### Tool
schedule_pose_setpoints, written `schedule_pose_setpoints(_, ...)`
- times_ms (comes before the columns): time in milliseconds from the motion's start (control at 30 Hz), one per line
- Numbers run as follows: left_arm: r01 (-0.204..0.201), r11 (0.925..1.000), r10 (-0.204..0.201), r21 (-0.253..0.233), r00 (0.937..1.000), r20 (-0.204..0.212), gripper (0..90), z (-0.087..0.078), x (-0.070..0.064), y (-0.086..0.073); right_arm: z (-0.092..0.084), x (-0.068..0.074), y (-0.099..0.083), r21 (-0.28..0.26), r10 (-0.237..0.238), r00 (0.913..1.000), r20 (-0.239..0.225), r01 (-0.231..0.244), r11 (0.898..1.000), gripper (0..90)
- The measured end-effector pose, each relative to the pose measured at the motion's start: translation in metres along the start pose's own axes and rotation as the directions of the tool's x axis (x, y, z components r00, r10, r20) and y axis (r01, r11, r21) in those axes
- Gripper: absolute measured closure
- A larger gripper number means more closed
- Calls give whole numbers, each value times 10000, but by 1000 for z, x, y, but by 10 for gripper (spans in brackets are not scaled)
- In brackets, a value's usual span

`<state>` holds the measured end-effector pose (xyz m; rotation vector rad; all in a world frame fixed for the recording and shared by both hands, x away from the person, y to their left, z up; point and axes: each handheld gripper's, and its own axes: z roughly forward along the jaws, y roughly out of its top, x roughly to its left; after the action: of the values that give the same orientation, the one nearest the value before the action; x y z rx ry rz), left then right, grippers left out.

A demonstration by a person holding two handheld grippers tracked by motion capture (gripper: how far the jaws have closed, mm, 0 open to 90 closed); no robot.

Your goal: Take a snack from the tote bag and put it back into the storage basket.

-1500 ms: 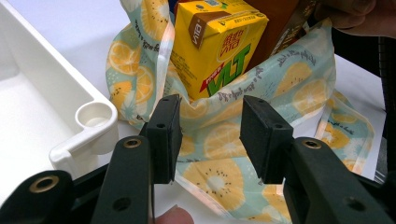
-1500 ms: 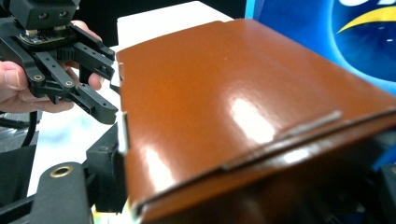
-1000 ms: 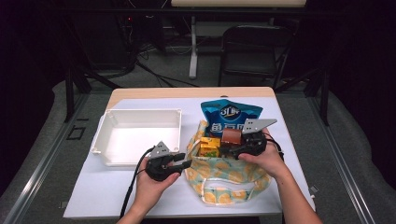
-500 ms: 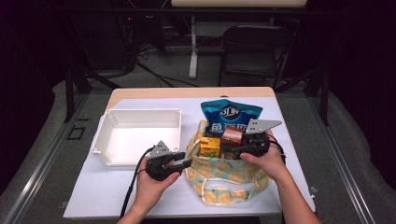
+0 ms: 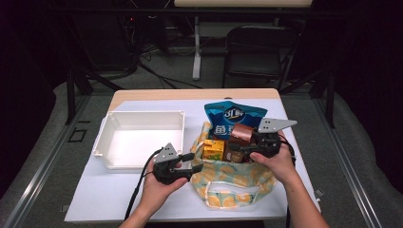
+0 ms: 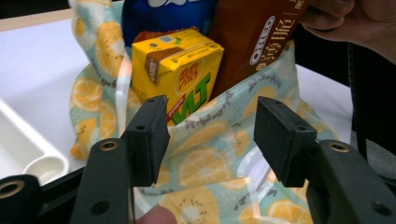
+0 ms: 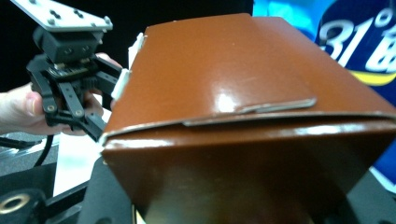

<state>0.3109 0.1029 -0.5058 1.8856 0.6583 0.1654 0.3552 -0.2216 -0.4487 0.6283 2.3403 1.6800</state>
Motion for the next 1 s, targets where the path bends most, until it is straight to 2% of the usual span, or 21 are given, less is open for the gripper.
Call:
schedule_pose_setpoints(67, 46, 9999, -45, -139, 9999, 105, 432, 1, 0, 1, -2, 1, 3, -155, -28, 10000, -67, 27, 9999, 431)
schedule_pose_setpoints(300, -275, 9987, 291, -440, 9989, 361, 368, 2, -2, 7, -11, 7, 20, -356, -292, 9995, -151, 287, 9990, 431)
schedule_pose_setpoints(467, -323, 9979, 367, -569, 9963, 782, 311, 7, -3, 12, -15, 11, 29, -432, -438, 9989, -188, 430, 9981, 432)
schedule_pose_setpoints(533, -199, 9979, 254, -620, 9957, 888, 296, 8, -3, 15, -16, 12, 32, -445, -461, 9988, -177, 453, 9980, 432)
schedule_pose_setpoints(567, -128, 9975, 196, -696, 9951, 972, 294, 9, -3, 16, -16, 12, 34, -447, -455, 9988, -201, 446, 9980, 432)
schedule_pose_setpoints(867, -394, 9957, 488, -841, 9923, 1137, 280, 17, -8, 28, -23, 14, 48, -595, -518, 9980, -355, 497, 9970, 433)
schedule_pose_setpoints(1000, -440, 9955, 553, -845, 9891, 1365, 276, 19, -9, 32, -26, 17, 52, -788, -567, 9966, -594, 519, 9955, 433)
